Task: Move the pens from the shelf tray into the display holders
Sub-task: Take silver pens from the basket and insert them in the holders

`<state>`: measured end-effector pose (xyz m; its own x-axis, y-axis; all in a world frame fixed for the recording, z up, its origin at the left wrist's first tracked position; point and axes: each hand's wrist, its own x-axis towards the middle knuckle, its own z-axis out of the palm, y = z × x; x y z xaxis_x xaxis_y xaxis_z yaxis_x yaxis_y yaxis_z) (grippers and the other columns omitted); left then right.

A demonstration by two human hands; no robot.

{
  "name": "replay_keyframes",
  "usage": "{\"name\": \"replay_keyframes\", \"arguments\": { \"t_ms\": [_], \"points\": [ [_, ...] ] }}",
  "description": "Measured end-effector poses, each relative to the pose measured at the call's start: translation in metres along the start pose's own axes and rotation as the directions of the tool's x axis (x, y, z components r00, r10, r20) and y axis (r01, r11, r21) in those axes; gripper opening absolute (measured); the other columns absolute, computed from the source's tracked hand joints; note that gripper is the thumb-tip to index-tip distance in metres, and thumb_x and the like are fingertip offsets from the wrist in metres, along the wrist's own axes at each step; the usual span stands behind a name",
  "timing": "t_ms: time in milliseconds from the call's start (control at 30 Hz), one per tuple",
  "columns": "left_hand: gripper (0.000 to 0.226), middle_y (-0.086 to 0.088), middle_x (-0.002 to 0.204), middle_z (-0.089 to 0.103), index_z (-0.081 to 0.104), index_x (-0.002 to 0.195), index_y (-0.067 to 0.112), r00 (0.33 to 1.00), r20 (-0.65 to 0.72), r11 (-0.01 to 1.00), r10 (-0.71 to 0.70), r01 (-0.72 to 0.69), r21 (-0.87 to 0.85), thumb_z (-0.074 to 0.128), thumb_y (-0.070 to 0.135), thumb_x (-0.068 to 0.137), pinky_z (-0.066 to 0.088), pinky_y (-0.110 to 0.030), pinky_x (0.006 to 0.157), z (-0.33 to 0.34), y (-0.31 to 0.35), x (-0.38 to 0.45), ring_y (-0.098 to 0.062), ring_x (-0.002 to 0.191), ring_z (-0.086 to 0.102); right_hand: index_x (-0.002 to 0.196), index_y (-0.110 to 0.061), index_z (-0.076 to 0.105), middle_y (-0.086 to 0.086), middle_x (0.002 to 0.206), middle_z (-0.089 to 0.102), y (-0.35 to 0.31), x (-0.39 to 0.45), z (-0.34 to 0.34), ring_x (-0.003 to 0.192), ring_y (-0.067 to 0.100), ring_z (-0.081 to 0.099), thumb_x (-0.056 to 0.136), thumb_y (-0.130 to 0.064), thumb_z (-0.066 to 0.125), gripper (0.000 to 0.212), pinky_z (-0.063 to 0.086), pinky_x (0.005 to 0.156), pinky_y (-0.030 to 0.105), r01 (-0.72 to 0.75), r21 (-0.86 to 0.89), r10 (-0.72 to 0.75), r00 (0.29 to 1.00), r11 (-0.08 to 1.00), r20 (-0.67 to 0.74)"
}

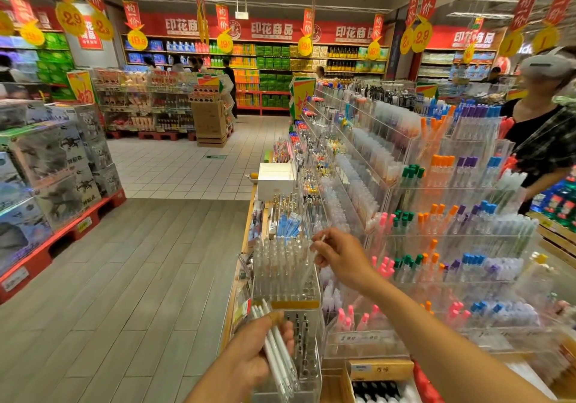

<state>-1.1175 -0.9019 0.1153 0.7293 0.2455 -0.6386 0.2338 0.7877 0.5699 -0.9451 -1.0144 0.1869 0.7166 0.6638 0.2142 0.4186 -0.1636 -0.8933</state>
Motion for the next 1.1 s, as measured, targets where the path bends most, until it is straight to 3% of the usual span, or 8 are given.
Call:
{"name": "replay_keyframes", "arguments": {
  "t_ms": [133,233,367,500,700,867,1033,1100],
  "points": [
    [0.009,-0.022,0.065,0.064,0.066,0.087,-0.009,1.000,-0.008,0.999,-0.029,0.029,0.019,0.066,0.000,0.087,0.056,-0.037,0.046,-0.002,0.000,0.003,-0.028,0.048,0.063,0.102,-0.015,0.060,0.002,0.081,0.066,0.007,-0.005,0.015,0.074,0.013,0.065,0.099,-0.017,0.055,0.007,0.056,0.072,0.026,0.043,-0.239,-0.018,0.994,0.970,0.105],
    [0.018,-0.022,0.063,0.063,0.070,0.068,-0.011,0.997,0.008,0.996,-0.080,0.080,0.039,0.064,-0.003,0.084,0.057,-0.038,0.046,-0.005,0.000,0.005,-0.029,0.047,0.063,0.106,-0.020,0.063,-0.003,0.082,0.068,0.010,-0.005,0.024,0.076,0.013,0.067,0.098,-0.024,0.057,0.010,0.057,0.075,0.030,0.080,-0.365,-0.046,0.994,0.928,0.101],
    [0.010,-0.023,0.066,0.064,0.070,0.061,-0.013,0.993,0.060,0.995,-0.101,0.100,0.009,0.063,-0.007,0.066,0.057,-0.039,0.049,-0.005,0.000,0.002,-0.030,0.049,0.063,0.107,-0.022,0.055,-0.004,0.083,0.065,0.015,-0.005,0.029,0.076,0.014,0.065,0.095,-0.026,0.063,0.015,0.057,0.073,0.034,0.089,-0.353,-0.066,0.995,0.932,0.075],
    [0.016,-0.023,0.068,0.066,0.072,0.068,-0.015,0.998,0.033,0.997,-0.057,0.055,0.055,0.063,-0.007,0.078,0.057,-0.036,0.048,-0.007,0.000,0.004,-0.029,0.051,0.065,0.100,-0.021,0.051,-0.003,0.084,0.063,0.020,-0.004,0.030,0.075,0.017,0.064,0.091,-0.028,0.068,0.020,0.057,0.070,0.039,0.099,-0.373,-0.084,0.995,0.923,0.056],
    [0.017,-0.019,0.068,0.065,0.076,0.076,-0.010,0.998,0.064,0.994,0.005,-0.012,0.111,0.065,-0.001,0.086,0.055,-0.030,0.047,-0.006,0.000,0.002,-0.022,0.052,0.062,0.096,-0.021,0.057,-0.001,0.085,0.067,0.024,-0.006,0.025,0.072,0.012,0.066,0.085,-0.029,0.075,0.023,0.057,0.070,0.031,-0.127,-0.415,0.200,0.970,0.901,0.139],
    [0.012,-0.017,0.071,0.067,0.078,0.079,-0.006,0.988,0.153,0.990,0.019,-0.040,0.135,0.070,0.003,0.078,0.054,-0.029,0.048,0.002,-0.001,-0.006,-0.020,0.054,0.064,0.086,-0.016,0.065,-0.011,0.067,0.063,0.030,-0.026,0.020,0.054,0.004,0.051,0.098,-0.024,0.059,0.015,0.044,0.054,0.019,-0.306,0.001,0.263,0.820,0.952,0.508],
    [0.017,-0.018,0.074,0.069,0.077,0.081,-0.008,0.982,0.184,0.995,0.049,-0.064,0.078,0.070,0.008,0.079,0.056,-0.030,0.049,0.008,-0.004,-0.007,-0.021,0.055,0.066,0.108,0.000,0.061,-0.006,0.072,0.060,0.038,-0.036,0.026,0.059,0.006,0.045,0.098,-0.017,0.058,0.020,0.036,0.057,0.018,-0.437,0.295,0.222,0.804,0.850,0.551],
    [0.025,-0.020,0.071,0.067,0.076,0.080,-0.010,0.986,0.160,0.995,0.041,-0.056,0.085,0.068,0.013,0.084,0.057,-0.030,0.049,0.010,-0.006,-0.005,-0.023,0.054,0.066,0.097,-0.005,0.061,-0.003,0.074,0.060,0.040,-0.037,0.025,0.060,0.008,0.049,0.095,-0.017,0.062,0.012,0.040,0.057,0.020,-0.443,0.373,0.200,0.820,0.816,0.536]
  ]
}}
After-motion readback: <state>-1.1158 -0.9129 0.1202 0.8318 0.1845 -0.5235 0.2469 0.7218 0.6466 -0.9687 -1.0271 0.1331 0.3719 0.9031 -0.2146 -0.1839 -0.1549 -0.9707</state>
